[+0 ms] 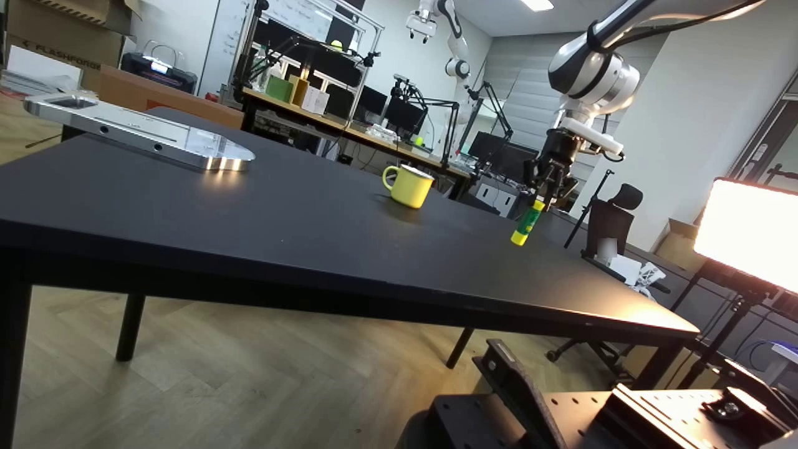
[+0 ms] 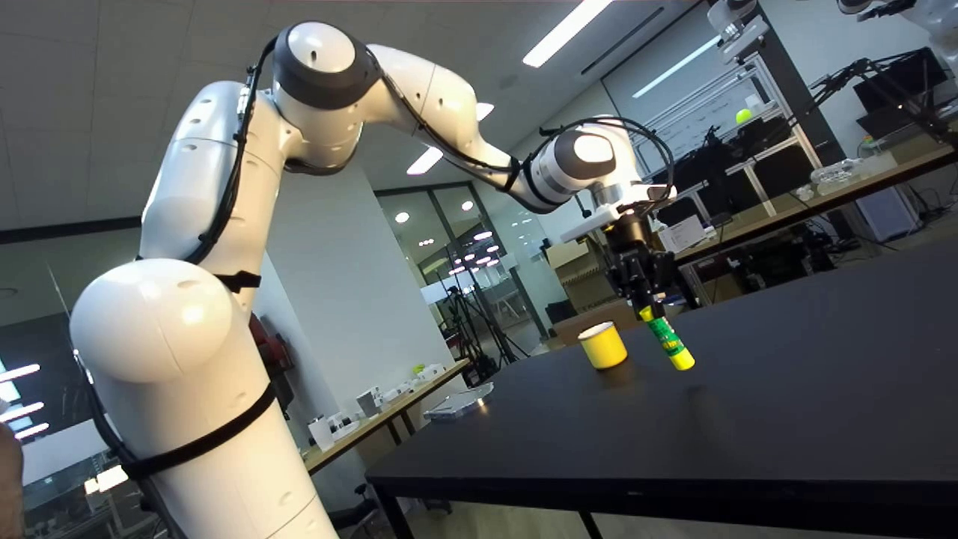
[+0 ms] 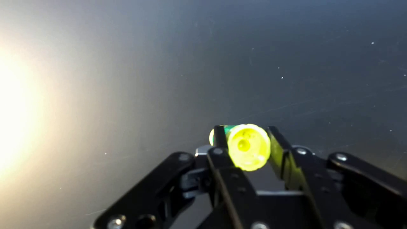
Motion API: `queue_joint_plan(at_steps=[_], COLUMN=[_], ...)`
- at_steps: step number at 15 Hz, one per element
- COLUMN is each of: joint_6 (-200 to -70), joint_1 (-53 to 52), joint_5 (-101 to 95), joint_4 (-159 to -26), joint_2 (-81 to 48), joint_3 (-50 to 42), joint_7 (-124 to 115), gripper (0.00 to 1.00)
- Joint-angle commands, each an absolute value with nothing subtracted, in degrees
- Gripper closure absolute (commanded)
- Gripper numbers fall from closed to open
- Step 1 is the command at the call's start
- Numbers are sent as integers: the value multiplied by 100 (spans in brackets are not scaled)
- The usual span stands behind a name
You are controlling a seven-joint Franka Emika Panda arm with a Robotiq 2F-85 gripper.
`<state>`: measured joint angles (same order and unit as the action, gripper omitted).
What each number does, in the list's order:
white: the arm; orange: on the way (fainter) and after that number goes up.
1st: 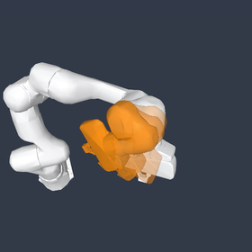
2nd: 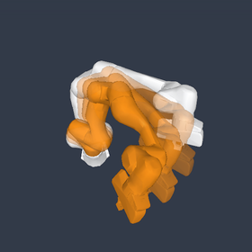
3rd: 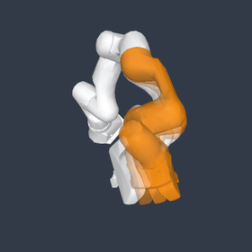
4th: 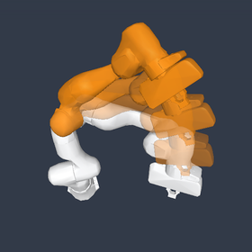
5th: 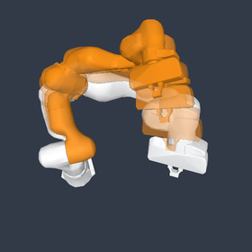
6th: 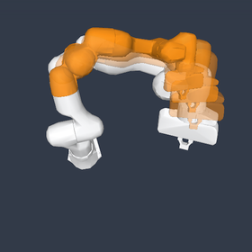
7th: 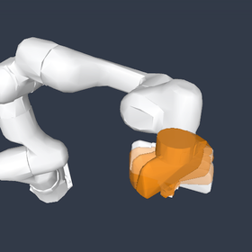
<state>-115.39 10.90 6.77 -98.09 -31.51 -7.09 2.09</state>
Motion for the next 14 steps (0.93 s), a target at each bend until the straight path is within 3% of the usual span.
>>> queue_joint_plan(at_steps=[1,8,9,10,14], joint_6=[-11640,-11690,-11686,-11653,-11708], joint_1=[1240,1297,1278,1275,1138], joint_5=[979,1264,1251,1231,986], joint_4=[-9959,-10086,-10087,-10077,-10126], joint_2=[-3140,-3193,-3193,-3184,-2914], joint_3=[-578,-536,-549,-550,-635], joint_7=[296,421,370,389,240], gripper=[90,90,59,39,14])
